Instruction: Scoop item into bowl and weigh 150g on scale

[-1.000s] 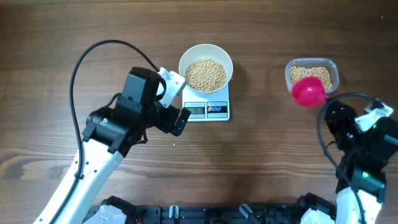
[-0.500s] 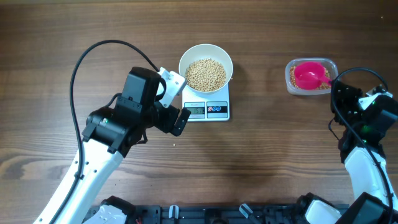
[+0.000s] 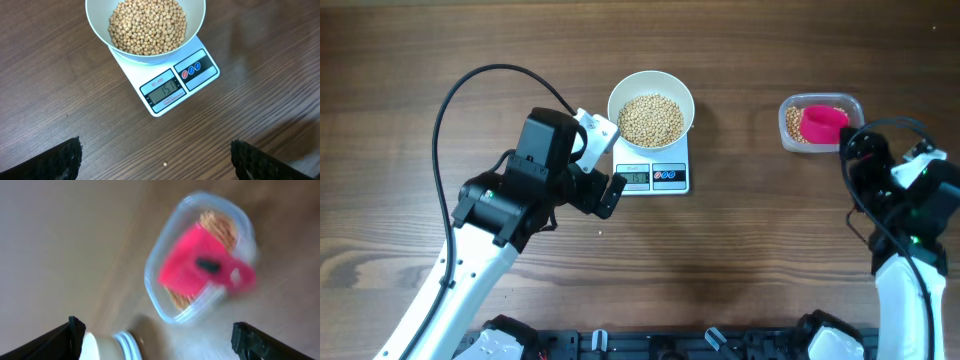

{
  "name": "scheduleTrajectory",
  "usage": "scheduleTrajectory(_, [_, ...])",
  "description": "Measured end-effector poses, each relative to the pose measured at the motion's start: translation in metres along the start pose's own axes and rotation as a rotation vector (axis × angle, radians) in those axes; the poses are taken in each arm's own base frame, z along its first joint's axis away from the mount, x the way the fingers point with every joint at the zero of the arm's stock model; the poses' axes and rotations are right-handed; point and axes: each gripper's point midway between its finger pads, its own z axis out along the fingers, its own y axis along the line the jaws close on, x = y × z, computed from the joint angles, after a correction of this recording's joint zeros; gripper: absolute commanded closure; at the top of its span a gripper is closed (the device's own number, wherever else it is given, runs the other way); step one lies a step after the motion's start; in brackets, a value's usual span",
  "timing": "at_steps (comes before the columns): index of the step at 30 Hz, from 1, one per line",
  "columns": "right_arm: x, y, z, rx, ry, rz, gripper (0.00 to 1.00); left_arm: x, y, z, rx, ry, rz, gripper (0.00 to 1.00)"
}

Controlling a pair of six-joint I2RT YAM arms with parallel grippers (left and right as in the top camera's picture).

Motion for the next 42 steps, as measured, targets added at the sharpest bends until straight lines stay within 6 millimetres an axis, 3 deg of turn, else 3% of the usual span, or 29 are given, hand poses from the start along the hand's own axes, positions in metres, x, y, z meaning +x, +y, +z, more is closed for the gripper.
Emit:
scheduleTrajectory(3, [0.002, 0.008, -0.024, 0.073, 0.018, -0.075, 0.0, 0.0, 0.0, 0.0, 0.0, 0.0, 0.0, 0.0])
scheduleTrajectory(6, [-0.016, 0.049, -0.059, 0.049, -0.043, -0.248, 0.0, 0.0, 0.0, 0.0, 0.0, 0.0, 0.0, 0.0])
scheduleTrajectory(8, [-0.009, 0.074, -0.07, -0.001, -0.021, -0.354, 0.0, 0.0, 0.0, 0.0, 0.0, 0.0, 0.0, 0.0])
scheduleTrajectory(13, [0.068, 0.113, -0.055, -0.154, 0.226, -0.54, 0.0, 0.0, 0.0, 0.0, 0.0, 0.0, 0.0, 0.0])
scheduleTrajectory(14, [0.094, 0.127, -0.052, -0.22, 0.295, -0.6, 0.0, 0.0, 0.0, 0.0, 0.0, -0.001, 0.0, 0.0])
scheduleTrajectory(16, [0.125, 0.149, -0.05, -0.314, 0.361, -0.679, 0.0, 0.0, 0.0, 0.0, 0.0, -0.002, 0.0, 0.0])
scheduleTrajectory(18, [0.145, 0.158, -0.049, -0.36, 0.41, -0.714, 0.0, 0.0, 0.0, 0.0, 0.0, 0.0, 0.0, 0.0])
scheduleTrajectory(24, [0.164, 0.139, -0.051, -0.267, 0.525, -0.588, 0.0, 0.0, 0.0, 0.0, 0.0, 0.0, 0.0, 0.0])
scheduleTrajectory(36, [0.165, 0.137, -0.05, -0.256, 0.532, -0.564, 0.0, 0.0, 0.0, 0.0, 0.0, 0.0, 0.0, 0.0])
scheduleTrajectory(42, [0.168, 0.13, -0.041, -0.226, 0.56, -0.552, 0.0, 0.0, 0.0, 0.0, 0.0, 0.0, 0.0, 0.0])
